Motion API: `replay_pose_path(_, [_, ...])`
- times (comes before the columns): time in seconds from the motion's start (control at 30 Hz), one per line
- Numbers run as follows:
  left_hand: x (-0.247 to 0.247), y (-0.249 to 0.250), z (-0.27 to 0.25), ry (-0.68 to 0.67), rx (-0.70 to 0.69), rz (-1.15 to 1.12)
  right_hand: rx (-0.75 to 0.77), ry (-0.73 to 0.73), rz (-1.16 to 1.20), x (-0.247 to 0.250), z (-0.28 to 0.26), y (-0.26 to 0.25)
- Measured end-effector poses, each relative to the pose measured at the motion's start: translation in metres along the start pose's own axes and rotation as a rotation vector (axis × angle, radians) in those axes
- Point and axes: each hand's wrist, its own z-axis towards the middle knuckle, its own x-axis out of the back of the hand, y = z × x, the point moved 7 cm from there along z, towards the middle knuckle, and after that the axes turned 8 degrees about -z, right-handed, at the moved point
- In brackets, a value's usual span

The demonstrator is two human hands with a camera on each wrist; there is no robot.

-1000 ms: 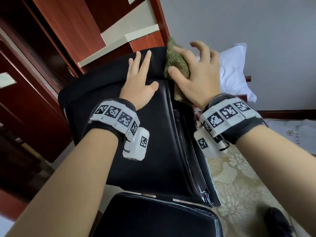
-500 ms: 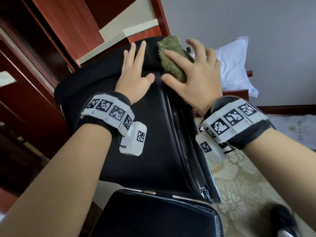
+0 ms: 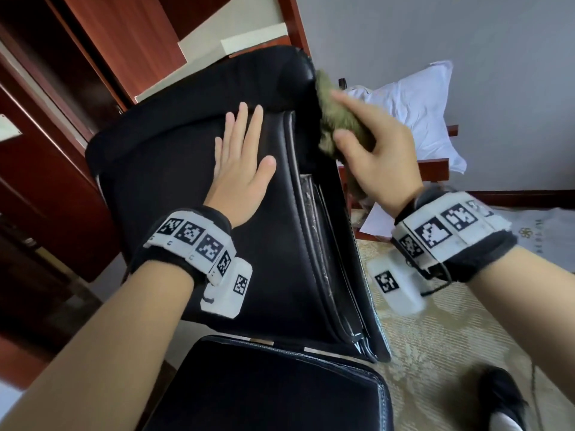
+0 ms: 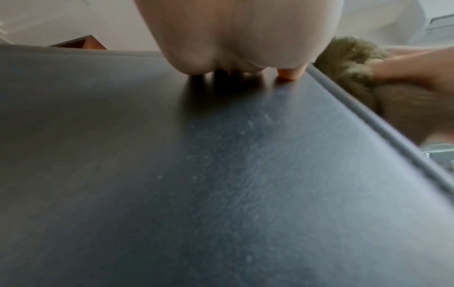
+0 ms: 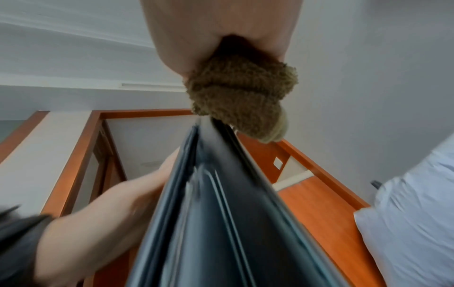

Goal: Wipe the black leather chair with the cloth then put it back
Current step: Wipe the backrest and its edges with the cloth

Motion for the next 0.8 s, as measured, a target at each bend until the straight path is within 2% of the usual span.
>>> replay_pose_path(0.07, [0.002, 0.001, -0.002, -0.019, 0.001, -0.018, 0.031, 0.027, -0.032, -0.001, 0.023, -0.012])
replay_pose_path(0.17, [0.005, 0.003, -0.004, -0.067, -0.006, -0.035, -0.008, -0.145, -0.158, -0.024, 0.042, -0.017])
replay_pose_path(0.23, [0.007, 0.003, -0.004, -0.092, -0.011, -0.038, -0.03, -0.235, -0.189, -0.033, 0.036, -0.01])
replay_pose_path(0.33, [0.008, 0.005, -0.004, -0.116, 0.0, -0.02, -0.054, -0.281, -0.236, -0.03, 0.015, 0.0])
replay_pose_path(0.63, [0.006, 0.004, -0.006, -0.108, 0.009, 0.045, 0.043, -0.277, -0.189, -0.026, -0.05, 0.021])
replay_pose_path(0.8, [0.003, 0.007, -0.006, -0.082, 0.009, 0.044, -0.026, -0.206, -0.037, -0.012, -0.034, 0.016])
